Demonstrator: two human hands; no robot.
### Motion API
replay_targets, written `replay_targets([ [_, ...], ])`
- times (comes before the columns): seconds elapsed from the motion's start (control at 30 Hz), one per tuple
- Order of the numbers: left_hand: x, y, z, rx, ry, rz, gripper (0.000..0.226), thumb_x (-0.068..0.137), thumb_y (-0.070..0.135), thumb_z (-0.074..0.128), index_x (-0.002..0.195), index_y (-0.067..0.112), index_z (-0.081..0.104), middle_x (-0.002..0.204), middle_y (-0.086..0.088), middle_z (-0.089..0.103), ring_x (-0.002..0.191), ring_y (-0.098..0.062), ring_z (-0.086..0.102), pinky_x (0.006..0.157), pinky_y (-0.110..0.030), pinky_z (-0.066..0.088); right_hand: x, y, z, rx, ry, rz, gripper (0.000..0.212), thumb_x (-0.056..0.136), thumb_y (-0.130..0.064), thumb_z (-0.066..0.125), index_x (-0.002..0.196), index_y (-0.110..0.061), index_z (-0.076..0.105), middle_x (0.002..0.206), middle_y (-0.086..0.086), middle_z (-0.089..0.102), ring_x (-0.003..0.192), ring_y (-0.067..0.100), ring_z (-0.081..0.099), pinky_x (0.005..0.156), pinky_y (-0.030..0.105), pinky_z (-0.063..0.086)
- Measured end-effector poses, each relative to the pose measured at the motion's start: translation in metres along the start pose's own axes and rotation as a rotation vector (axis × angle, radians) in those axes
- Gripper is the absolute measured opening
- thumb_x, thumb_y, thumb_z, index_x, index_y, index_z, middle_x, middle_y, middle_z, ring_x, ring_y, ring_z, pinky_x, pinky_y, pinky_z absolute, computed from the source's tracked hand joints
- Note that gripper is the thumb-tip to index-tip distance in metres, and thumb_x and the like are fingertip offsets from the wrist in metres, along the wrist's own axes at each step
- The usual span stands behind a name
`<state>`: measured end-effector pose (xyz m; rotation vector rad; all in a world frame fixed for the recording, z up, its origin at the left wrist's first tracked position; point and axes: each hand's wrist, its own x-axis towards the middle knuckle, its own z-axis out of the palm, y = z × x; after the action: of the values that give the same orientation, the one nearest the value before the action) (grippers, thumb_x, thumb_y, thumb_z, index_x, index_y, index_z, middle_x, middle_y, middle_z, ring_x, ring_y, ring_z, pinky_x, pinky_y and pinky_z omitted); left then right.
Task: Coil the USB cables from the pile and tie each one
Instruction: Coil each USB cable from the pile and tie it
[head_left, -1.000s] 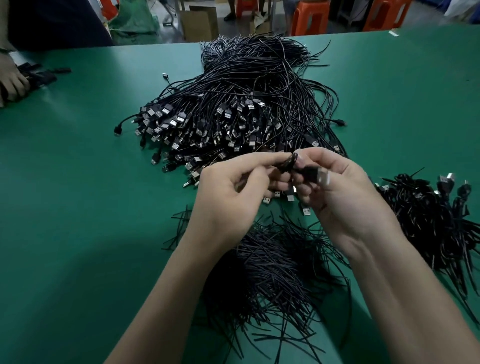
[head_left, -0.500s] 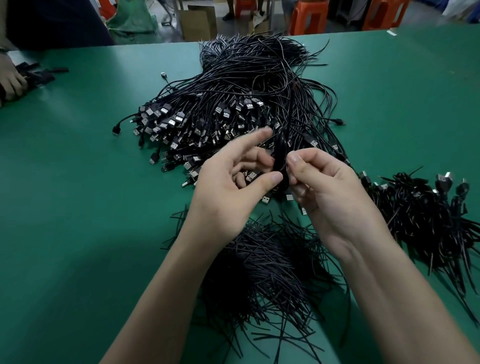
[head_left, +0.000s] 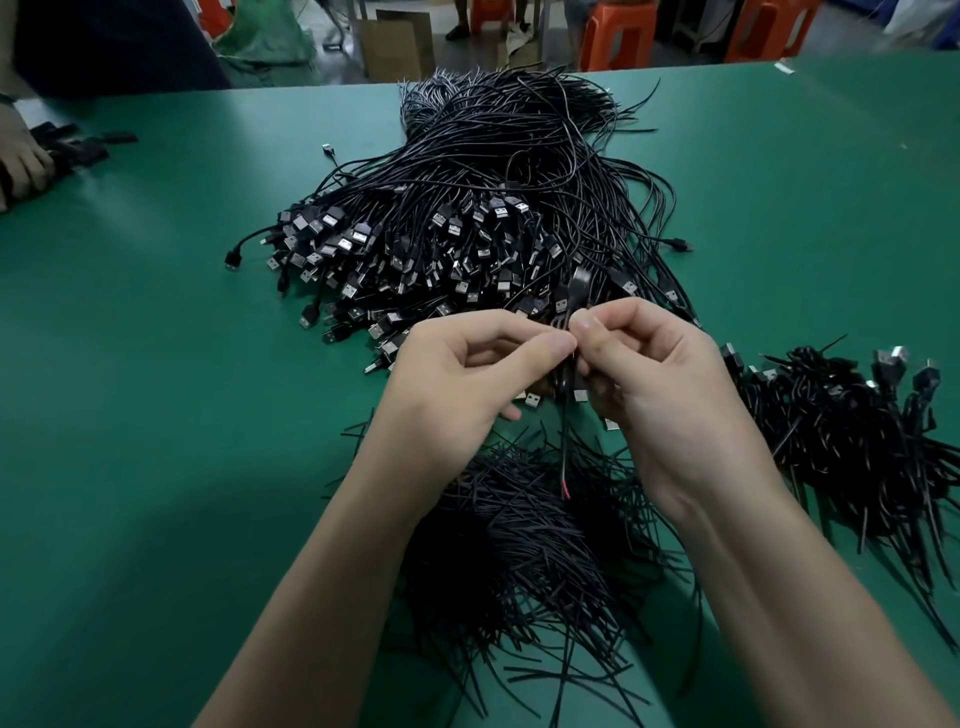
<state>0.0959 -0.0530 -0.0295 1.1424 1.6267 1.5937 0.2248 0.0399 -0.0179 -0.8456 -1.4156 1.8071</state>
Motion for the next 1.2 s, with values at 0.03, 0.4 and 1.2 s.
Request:
replay_targets([
  [0.03, 0.0, 0.0, 0.001, -0.048, 0.019, -0.027, 0.009, 0.091, 0.022, 0.079, 0.099, 0.025, 0.08, 0.089, 0.003, 0.08, 0.077, -0.002, 0.07, 0.062, -0.018, 0.054, -0.001, -0.001, 0.001, -0.02, 0.009, -0.029, 0.01, 0.095, -0.018, 0.07, 0.086, -0.012, 0.069, 0.063, -0.003, 0.057, 0.055, 0.006, 0.046, 0.052, 0.016, 0.04],
  [0.4, 0.0, 0.0, 0.007, 0.141, 0.131, 0.254, 0.028, 0.093, 0.005, 0.074, 0.115, 0.021, 0.076, 0.104, 0.003, 0.07, 0.085, -0.003, 0.061, 0.074, -0.019, 0.046, -0.006, -0.011, 0.004, 0.33, -0.072, 0.176, 0.009, 0.093, -0.005, 0.062, 0.085, -0.009, 0.063, 0.061, -0.003, 0.053, 0.05, 0.003, 0.04, 0.044, 0.011, 0.031],
  [1.2, 0.0, -0.001, 0.01, 0.344, 0.154, 0.438, 0.036, 0.09, 0.002, 0.075, 0.119, 0.023, 0.074, 0.111, 0.013, 0.072, 0.112, -0.015, 0.065, 0.094, -0.022, 0.047, -0.001, -0.005, 0.001, 0.505, -0.113, 0.321, 0.008, 0.087, -0.003, 0.06, 0.083, -0.009, 0.063, 0.06, -0.002, 0.05, 0.046, 0.001, 0.037, 0.035, 0.011, 0.026],
])
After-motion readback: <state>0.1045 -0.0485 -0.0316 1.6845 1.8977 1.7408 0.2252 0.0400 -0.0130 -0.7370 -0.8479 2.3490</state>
